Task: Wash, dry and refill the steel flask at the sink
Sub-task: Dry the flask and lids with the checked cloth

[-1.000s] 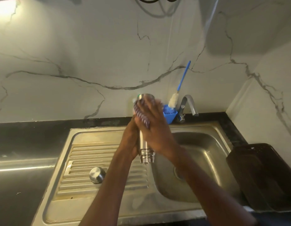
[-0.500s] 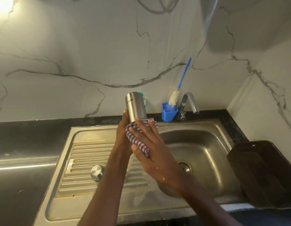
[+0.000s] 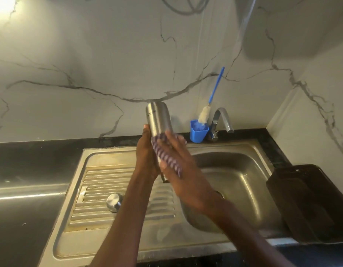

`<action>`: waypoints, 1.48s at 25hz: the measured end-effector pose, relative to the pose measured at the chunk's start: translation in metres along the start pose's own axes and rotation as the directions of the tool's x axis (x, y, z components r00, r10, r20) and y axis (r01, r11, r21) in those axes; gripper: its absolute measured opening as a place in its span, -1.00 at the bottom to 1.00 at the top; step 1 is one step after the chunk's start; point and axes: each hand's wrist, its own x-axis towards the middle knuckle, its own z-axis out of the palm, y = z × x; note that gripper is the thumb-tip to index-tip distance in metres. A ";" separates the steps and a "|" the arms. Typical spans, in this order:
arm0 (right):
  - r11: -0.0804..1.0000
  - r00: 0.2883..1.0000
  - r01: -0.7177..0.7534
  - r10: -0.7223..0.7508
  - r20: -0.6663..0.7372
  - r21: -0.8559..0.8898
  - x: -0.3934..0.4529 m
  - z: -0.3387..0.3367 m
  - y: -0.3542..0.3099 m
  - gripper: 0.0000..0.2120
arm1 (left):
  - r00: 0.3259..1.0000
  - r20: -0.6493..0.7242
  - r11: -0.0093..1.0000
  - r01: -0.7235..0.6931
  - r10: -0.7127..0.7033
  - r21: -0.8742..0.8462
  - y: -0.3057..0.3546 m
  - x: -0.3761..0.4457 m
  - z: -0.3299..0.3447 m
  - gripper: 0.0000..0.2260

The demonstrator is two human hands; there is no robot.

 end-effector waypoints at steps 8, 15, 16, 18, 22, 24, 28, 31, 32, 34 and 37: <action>0.998 0.944 -0.064 0.054 -0.324 -0.020 0.072 -0.024 0.009 -0.42 | 0.980 0.195 0.996 0.057 -0.044 -0.064 -0.009 -0.012 0.016 -0.51; 0.983 0.987 -0.117 0.131 -0.093 0.142 0.029 0.000 0.020 -0.52 | 0.979 0.117 0.979 0.180 -0.168 -0.099 -0.005 -0.003 0.008 -0.43; 0.992 0.993 -0.094 0.099 -0.058 0.086 0.006 0.006 0.019 -0.52 | 0.978 0.082 0.977 0.196 -0.190 -0.077 -0.006 0.001 0.000 -0.39; 0.996 0.997 -0.039 0.033 -0.069 -0.084 -0.022 0.014 0.017 -0.48 | 0.970 0.046 0.971 0.238 -0.237 -0.026 -0.006 0.002 -0.007 -0.35; 0.953 0.981 -0.063 0.004 -0.196 -0.296 0.032 0.005 0.023 -0.33 | 0.978 0.076 0.981 0.195 -0.195 0.001 -0.015 -0.013 0.008 -0.61; 0.973 0.952 -0.126 0.064 -0.300 -0.191 0.076 -0.017 0.025 -0.34 | 0.980 0.129 0.988 0.156 -0.153 -0.019 -0.017 -0.018 0.015 -0.64; 0.997 0.961 -0.077 0.073 -0.268 -0.006 0.081 -0.018 0.019 -0.46 | 0.987 0.114 0.989 0.119 -0.109 -0.083 -0.007 -0.013 0.017 -0.60; 0.986 0.989 0.003 -0.027 -0.146 -0.165 0.016 0.007 0.010 -0.45 | 0.986 0.099 0.984 0.144 -0.133 -0.108 0.003 -0.001 0.003 -0.47; 0.979 0.992 0.025 -0.050 -0.118 -0.203 -0.003 0.015 0.010 -0.45 | 0.985 0.093 0.982 0.158 -0.148 -0.103 0.004 0.001 -0.001 -0.38; 0.965 0.991 0.025 -0.057 -0.118 -0.261 -0.015 0.020 0.008 -0.44 | 0.978 0.124 0.982 0.179 -0.170 -0.067 0.001 0.001 -0.004 -0.33; 0.976 0.977 -0.020 -0.027 -0.210 -0.216 0.037 0.005 0.006 -0.42 | 0.989 0.108 0.991 0.110 -0.101 -0.080 -0.004 -0.004 0.002 -0.48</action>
